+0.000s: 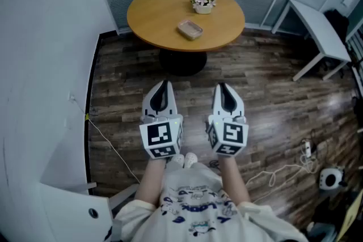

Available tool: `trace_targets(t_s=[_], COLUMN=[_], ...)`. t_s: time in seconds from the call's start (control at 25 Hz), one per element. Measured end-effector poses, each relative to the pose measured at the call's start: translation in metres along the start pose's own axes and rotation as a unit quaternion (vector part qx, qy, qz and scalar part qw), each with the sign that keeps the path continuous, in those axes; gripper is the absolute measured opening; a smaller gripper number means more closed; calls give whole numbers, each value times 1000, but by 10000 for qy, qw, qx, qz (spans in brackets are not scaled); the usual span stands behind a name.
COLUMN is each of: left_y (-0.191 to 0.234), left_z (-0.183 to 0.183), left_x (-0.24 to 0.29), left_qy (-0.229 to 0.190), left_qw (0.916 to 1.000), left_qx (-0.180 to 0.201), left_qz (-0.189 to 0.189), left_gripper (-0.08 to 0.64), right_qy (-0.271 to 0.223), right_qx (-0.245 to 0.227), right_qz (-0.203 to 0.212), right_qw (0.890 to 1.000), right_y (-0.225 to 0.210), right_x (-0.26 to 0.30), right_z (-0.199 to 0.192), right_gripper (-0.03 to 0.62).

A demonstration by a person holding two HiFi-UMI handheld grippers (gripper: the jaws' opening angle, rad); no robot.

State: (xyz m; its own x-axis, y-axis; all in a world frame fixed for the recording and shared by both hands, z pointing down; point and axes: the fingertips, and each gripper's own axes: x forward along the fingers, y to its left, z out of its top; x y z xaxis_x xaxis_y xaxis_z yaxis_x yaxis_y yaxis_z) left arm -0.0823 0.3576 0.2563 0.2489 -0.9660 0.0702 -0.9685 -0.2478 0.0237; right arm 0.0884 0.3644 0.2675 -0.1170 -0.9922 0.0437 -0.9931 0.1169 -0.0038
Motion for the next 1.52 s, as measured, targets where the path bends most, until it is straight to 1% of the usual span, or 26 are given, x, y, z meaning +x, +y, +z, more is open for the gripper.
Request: trace_targets(t_s=[0.2,0.56,0.8,1.08,1.28,1.52], left_y=[-3,-2,-2,0,6,18], left_z=[-1,-6,-14,-28,-35,-37], left_x=[4,17,29,47,69,121], left_qy=[3,83,106,289,388,401], left_qw=[10000,9998,9994,9986,9981,9981], left_qx=[-2,-27,-80,-149,-230,-308], left_qz=[17,150,318,420,413,341], left_gripper=[3,3,3,3,3,3], right_qy=[39,82,140,312,385,427], right_qx=[126,188,348,414,402,408], right_qz=[143,197,347,467,454,359], right_qw=[9998,9996,9987,9976,9974,9976], right_y=[1,-9,-15,-20,-24,-35], right_x=[3,20,33,56,79,129], right_z=[-5,-14,-20,-34,-43,-47], right_gripper=[23,24,25,25,25,25])
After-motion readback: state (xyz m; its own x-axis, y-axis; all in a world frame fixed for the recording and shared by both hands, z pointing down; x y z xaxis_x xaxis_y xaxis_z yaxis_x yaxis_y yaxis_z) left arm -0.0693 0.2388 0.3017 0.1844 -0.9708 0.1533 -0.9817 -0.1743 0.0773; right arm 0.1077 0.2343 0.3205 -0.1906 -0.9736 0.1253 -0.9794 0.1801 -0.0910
